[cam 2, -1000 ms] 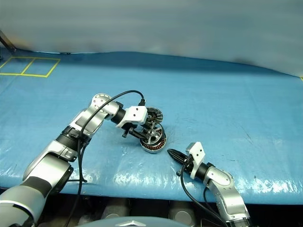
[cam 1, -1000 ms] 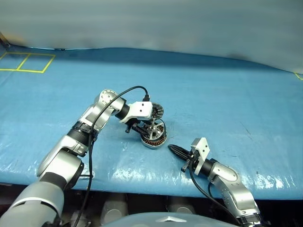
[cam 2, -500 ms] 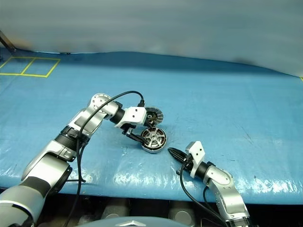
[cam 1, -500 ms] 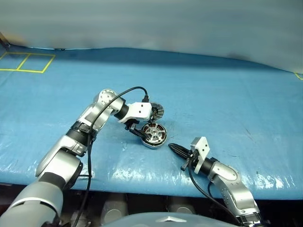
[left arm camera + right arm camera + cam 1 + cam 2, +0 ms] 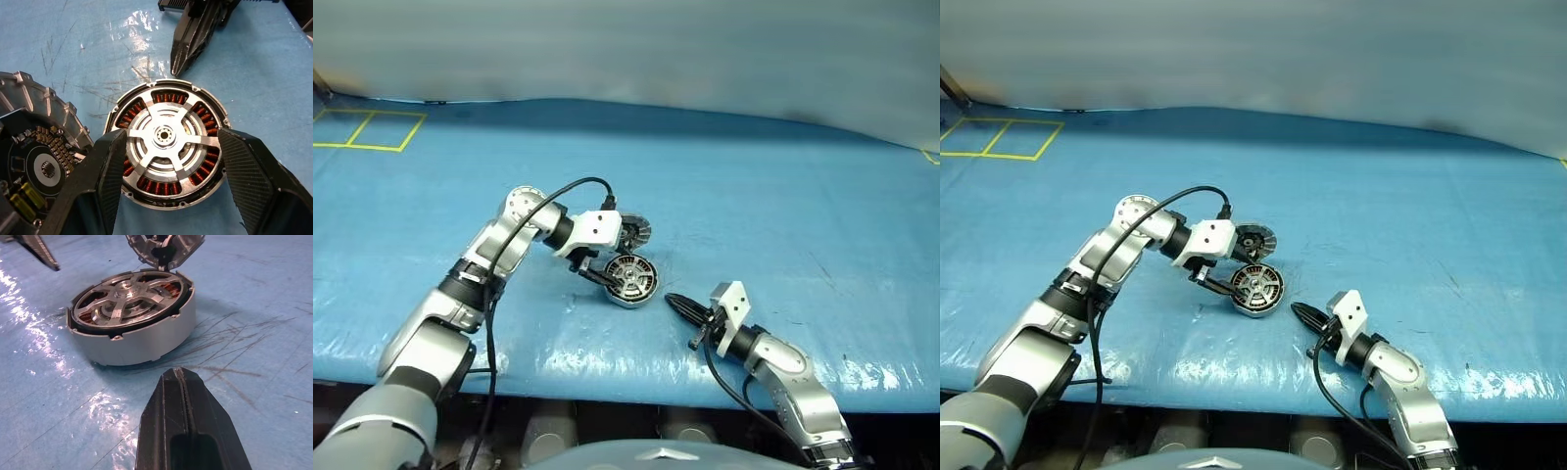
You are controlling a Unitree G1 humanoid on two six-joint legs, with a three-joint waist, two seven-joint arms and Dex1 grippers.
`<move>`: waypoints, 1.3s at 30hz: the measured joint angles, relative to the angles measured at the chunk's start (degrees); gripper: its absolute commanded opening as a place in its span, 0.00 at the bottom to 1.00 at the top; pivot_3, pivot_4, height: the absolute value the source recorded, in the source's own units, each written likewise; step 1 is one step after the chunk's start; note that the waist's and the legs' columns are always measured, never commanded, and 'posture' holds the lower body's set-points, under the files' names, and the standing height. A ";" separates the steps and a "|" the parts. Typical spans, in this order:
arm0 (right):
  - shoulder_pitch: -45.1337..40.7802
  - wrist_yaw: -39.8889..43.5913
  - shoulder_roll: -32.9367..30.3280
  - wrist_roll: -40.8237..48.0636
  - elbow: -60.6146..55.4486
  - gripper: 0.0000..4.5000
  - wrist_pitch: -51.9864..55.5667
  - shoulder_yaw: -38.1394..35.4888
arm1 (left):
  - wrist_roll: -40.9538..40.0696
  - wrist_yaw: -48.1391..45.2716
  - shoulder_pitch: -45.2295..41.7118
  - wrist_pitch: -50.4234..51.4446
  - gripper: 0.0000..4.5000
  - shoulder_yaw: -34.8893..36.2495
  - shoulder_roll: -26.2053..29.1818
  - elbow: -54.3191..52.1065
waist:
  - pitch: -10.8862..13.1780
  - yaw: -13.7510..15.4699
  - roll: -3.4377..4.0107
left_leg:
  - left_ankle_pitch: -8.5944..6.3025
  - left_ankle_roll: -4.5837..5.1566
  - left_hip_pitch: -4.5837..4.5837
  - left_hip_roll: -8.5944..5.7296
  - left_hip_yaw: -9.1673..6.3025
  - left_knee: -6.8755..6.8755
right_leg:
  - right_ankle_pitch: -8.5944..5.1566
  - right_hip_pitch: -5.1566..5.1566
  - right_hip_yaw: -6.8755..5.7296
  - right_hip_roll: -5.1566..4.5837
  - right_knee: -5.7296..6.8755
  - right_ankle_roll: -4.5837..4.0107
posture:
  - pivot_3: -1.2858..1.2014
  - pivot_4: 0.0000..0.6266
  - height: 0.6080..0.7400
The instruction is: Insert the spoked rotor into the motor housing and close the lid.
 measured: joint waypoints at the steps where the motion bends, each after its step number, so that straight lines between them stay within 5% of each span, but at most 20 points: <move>1: -0.19 -0.18 -0.06 0.02 -0.33 0.00 0.26 -0.23 | -0.45 0.08 0.70 0.19 0.69 0.27 0.48 -0.84 | 0.00 0.04 0.00 | 0.00 0.00 0.00 0.00 0.00 0.00 | 0.00 0.00 0.00 0.00 0.02 0.00 | 0.52 0.24 1.00; 7: -3.21 -1.61 -0.07 0.06 -2.84 0.00 3.69 -0.19 | -2.74 3.81 10.13 2.15 0.69 3.35 4.11 -8.44 | -0.01 0.16 0.02 | 0.00 0.00 0.03 0.00 0.00 0.04 | 0.00 0.02 0.02 0.00 0.03 -0.01 | 0.52 0.24 1.00; 19: -10.86 -0.10 0.61 -0.83 -1.91 0.00 5.67 3.33 | -10.16 15.87 26.68 3.59 0.69 11.91 1.70 -14.69 | -0.01 0.15 0.04 | 0.00 0.00 0.05 0.01 0.01 0.03 | 0.01 0.02 0.02 0.01 0.03 -0.02 | 0.52 0.24 1.00; 31: -15.41 0.08 2.29 -4.18 4.46 0.00 5.39 6.97 | -11.76 25.32 35.10 1.31 0.69 14.93 -1.66 -15.84 | -0.03 0.22 0.06 | 0.01 -0.02 0.11 0.01 0.02 0.05 | 0.03 0.04 0.03 0.01 0.03 -0.04 | 0.52 0.24 1.00; 39: -17.06 -1.96 -2.69 -14.65 1.50 0.00 4.08 12.72 | -12.20 29.75 37.72 -0.55 0.69 15.92 -3.30 -15.84 | -0.24 0.23 0.06 | 0.01 -0.05 0.51 0.01 0.03 0.04 | 0.03 0.41 0.03 0.00 -0.01 -0.09 | 0.52 0.24 1.00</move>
